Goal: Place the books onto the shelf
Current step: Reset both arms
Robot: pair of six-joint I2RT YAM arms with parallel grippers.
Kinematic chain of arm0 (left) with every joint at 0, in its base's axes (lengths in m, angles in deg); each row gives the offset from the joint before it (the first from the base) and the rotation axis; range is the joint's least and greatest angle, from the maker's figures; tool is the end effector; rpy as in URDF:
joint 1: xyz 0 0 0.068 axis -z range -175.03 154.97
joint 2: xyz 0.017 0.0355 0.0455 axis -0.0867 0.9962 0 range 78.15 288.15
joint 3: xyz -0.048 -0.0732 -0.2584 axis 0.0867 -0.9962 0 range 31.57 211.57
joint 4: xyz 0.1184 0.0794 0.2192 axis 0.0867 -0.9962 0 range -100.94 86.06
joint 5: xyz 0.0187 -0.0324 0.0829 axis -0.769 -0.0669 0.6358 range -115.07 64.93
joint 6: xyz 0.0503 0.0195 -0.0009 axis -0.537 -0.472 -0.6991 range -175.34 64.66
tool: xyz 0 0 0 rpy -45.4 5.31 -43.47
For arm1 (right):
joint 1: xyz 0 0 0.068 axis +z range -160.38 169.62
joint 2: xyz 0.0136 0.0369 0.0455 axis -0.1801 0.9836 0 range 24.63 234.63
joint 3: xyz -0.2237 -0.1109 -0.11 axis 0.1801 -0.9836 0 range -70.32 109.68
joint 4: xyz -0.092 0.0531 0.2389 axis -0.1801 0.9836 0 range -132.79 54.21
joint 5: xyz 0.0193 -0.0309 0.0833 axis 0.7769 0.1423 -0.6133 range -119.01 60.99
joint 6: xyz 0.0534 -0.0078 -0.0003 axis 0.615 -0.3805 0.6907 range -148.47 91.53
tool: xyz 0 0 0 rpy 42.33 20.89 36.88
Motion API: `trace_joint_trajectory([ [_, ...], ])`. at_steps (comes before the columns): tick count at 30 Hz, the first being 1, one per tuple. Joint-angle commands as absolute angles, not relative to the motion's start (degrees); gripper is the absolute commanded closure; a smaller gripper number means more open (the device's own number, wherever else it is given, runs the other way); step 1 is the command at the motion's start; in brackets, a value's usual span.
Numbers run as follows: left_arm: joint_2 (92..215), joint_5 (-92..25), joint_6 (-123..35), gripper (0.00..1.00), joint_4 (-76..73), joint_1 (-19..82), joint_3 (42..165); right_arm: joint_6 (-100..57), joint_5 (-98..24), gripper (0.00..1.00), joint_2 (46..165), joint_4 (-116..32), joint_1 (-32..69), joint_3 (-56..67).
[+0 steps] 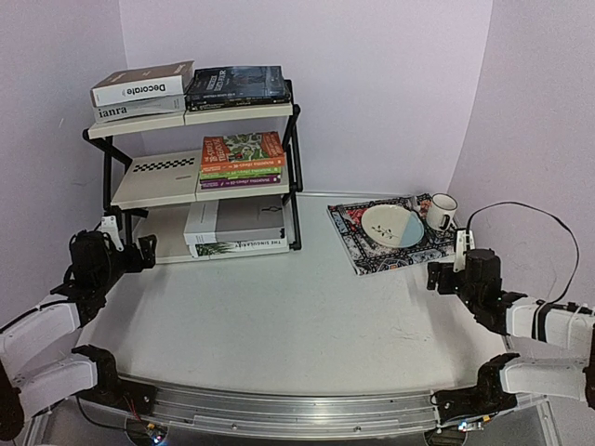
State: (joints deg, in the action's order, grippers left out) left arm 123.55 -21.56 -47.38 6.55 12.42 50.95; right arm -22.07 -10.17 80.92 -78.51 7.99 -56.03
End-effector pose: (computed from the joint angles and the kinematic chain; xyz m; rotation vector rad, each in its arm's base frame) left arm 0.1854 -0.0220 0.2185 -0.0512 1.8426 -0.1319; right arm 0.1961 0.0529 0.2020 0.0723 1.6731 0.0499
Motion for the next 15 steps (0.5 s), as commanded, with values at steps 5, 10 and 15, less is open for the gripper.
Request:
trace_joint_trajectory([
  [5, 134.4, -13.6, -55.2, 0.0, 31.6, 12.1, 45.8, -26.0, -12.0, 0.02, 97.6, -95.4, 0.2, -56.5],
  [10, 146.9, -16.6, -57.1, 0.0, 43.6, 12.1, 46.1, -27.1, -19.4, 0.02, 105.0, -105.7, -5.0, -57.1],
  [15, 155.9, -17.0, -58.7, 0.0, 50.9, 12.1, 47.3, -25.6, -22.7, 0.03, 113.2, -111.9, -7.5, -56.4],
])
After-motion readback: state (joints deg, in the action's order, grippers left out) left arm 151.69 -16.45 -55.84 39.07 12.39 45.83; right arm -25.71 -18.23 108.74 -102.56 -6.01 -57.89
